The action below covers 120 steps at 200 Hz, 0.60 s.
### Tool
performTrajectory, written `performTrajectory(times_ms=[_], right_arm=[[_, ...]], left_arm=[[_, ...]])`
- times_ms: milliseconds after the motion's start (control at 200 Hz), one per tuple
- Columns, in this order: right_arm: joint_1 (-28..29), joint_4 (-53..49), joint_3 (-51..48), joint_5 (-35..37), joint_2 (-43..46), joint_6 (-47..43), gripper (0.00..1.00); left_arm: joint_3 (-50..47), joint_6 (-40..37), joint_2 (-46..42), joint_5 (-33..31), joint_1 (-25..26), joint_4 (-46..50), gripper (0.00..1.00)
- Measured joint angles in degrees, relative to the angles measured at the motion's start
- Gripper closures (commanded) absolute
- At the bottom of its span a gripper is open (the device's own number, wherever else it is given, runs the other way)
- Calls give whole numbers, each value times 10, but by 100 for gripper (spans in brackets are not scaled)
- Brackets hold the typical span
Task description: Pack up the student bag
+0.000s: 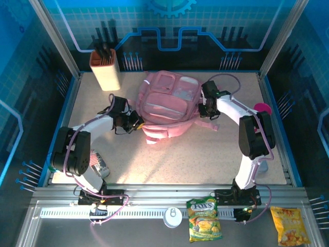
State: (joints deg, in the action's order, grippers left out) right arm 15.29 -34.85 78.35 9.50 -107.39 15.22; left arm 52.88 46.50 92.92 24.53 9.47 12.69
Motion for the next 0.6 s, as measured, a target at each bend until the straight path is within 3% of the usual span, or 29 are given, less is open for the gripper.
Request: performTrajectory(times_ms=[165,360,410,485,600], right_arm=[[1,9,-19,-23,28,20,59],[22,40,-111,-101,179,84,48],[29,53,-134,-123,212,108,47],[34,77,-168,-155,243,149,46],[34,123,-223,-198,257,215,47]], left_arm=[[-7,-6,-12,-2,2,11,100],[-19,-3,-29,-33,48,28,95],[-23,-1,-38,-47,69,35,89],[-24,-2,-51,-64,100,49,68],[-21,-13,-70,-77,135,90,55]])
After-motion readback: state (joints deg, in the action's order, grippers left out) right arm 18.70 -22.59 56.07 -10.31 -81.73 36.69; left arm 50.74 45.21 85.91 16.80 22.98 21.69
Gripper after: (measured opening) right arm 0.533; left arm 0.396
